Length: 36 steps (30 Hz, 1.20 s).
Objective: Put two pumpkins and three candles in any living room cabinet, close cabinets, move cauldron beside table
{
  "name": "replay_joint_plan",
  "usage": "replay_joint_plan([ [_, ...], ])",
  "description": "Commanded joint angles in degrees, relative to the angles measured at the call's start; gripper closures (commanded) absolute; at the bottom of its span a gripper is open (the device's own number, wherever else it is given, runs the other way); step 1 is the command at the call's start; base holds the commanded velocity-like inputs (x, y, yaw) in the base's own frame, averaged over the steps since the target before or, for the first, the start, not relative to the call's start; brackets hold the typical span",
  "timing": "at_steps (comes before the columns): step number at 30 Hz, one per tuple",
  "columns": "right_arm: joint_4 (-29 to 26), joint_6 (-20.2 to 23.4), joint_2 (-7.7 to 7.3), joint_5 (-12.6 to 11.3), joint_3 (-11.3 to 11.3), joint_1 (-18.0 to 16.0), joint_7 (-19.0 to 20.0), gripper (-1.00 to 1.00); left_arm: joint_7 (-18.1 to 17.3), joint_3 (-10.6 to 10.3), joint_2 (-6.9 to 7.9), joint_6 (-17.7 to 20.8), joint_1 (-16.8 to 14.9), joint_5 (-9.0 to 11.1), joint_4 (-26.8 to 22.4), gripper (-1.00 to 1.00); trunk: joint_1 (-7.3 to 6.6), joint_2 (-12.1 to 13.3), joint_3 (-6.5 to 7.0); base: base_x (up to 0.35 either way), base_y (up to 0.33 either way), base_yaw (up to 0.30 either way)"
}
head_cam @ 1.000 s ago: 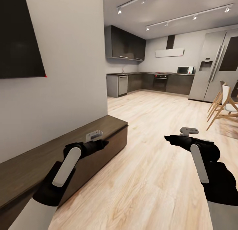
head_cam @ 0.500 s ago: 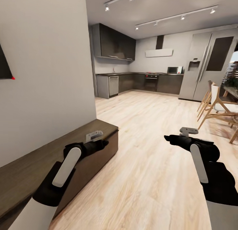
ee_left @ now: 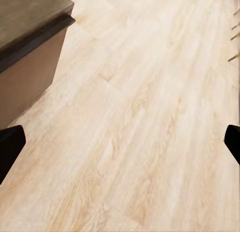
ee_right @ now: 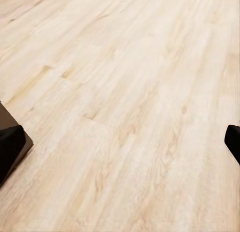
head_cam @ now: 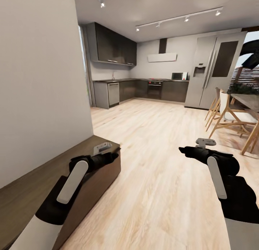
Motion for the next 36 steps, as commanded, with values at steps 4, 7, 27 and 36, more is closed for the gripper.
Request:
replay_joint_plan([
  [4,-0.04,0.21,-0.04,-0.61,0.03,-0.03,-0.58,-1.00,0.54,-0.09,0.06,0.01,-0.04,0.60,-0.06,-1.00,0.02,-0.02,-0.06,0.338,0.003,-0.266],
  [7,-0.04,0.21,-0.06,-0.61,0.03,-0.05,-0.58,-1.00,0.52,-0.09,0.04,0.02,-0.04,0.58,-0.04,-1.00,0.02,-0.02,-0.06,0.338,0.001,-0.272],
  [27,-0.04,0.21,-0.37,-0.62,0.07,0.00,-0.50,-1.00,0.29,-0.27,-0.11,-0.52,-0.04,0.03,2.86,-1.00,0.02,-0.02,-0.06,0.338,0.000,-0.275],
  [36,-0.04,0.21,-0.40,-0.61,0.03,0.00,-0.51,-1.00,0.29,-0.43,-0.05,-0.53,-0.05,0.00,3.02,-1.00,0.02,-0.02,-0.06,0.338,0.000,-0.276],
])
